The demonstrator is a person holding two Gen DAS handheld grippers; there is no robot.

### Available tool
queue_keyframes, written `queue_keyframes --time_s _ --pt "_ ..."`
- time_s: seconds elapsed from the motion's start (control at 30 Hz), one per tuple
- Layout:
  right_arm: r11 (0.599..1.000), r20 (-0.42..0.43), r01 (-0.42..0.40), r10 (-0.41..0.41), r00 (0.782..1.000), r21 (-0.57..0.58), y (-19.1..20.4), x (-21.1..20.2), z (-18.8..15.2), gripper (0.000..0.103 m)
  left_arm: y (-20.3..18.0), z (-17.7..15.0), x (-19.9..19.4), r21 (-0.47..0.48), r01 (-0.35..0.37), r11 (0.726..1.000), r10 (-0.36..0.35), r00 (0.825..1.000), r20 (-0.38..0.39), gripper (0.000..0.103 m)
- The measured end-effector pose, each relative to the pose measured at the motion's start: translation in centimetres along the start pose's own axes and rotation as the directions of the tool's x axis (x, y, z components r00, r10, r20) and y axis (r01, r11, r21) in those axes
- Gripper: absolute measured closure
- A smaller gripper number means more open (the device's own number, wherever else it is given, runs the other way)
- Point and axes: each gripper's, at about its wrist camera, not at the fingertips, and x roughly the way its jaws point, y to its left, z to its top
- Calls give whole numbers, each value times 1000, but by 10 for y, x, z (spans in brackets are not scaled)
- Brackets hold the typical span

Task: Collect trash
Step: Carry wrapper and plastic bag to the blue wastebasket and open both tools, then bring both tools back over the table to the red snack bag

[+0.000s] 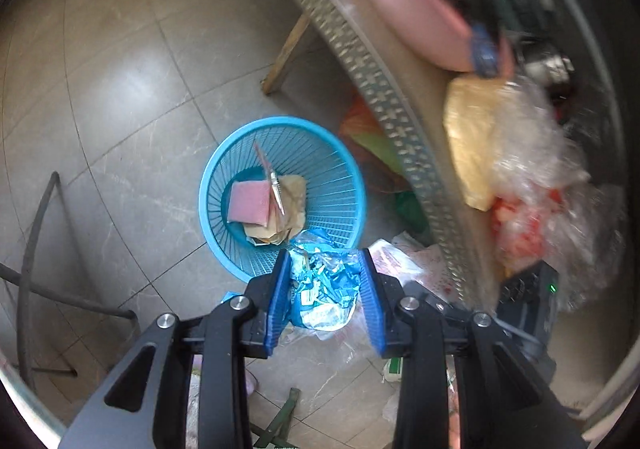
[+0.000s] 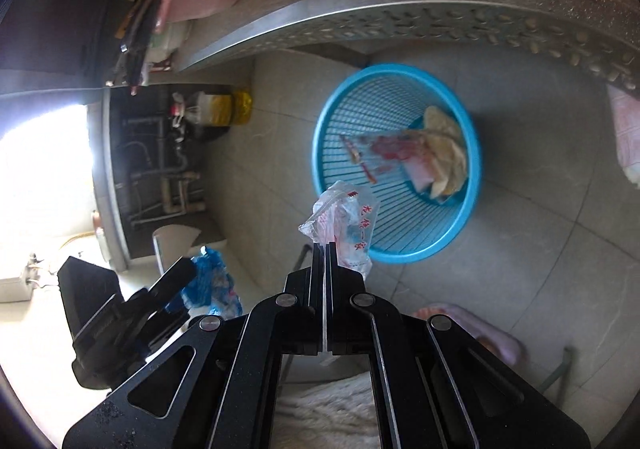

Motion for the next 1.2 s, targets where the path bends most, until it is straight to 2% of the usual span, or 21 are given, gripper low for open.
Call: queue_keyframes --time_s 0.17,0.27,0.3,0.4,0.5,0.57,0.67,0.7,0.73,0.8,0.93,1.07,1.2 --pt "999 20 45 -44 999 -28 -4 -1 6 103 8 12 31 -29 -33 999 33 999 -27 68" --pt "994 42 85 -82 996 -71 -1 0 9 102 10 18 41 -44 -42 998 40 998 -38 55" --pt "990 53 107 -102 993 -96 2 0 10 102 12 20 43 -45 -41 998 40 999 -33 53" --pt "971 78 165 -154 985 -171 13 6 12 101 12 22 37 -35 -51 998 51 999 -13 50" --pt "936 113 240 -217 970 -259 27 17 15 99 13 20 25 -32 -48 998 49 999 11 49" --pt "900 152 299 -263 953 -316 36 25 17 98 12 19 13 -22 -51 998 51 998 32 49" --pt "847 194 362 -309 931 -389 45 41 20 75 10 15 -13 -5 -49 999 49 996 79 48" --pt "834 210 375 -315 926 -404 47 45 21 64 10 12 -24 1 -45 999 45 994 99 47" --pt "825 222 384 -318 922 -414 48 47 22 59 10 8 -35 5 -44 999 43 992 119 46" --pt "814 239 393 -317 918 -429 48 48 23 56 10 -2 -58 23 -45 999 41 986 160 44" --pt "819 247 386 -306 919 -424 42 45 24 56 13 -23 -100 49 -76 996 63 972 225 43" --pt "803 217 403 -340 915 -439 45 65 24 58 26 -48 -143 53 -76 996 60 965 257 42" --pt "769 140 447 -434 890 -457 43 118 37 74 49 -81 -196 65 -129 990 102 943 317 42"
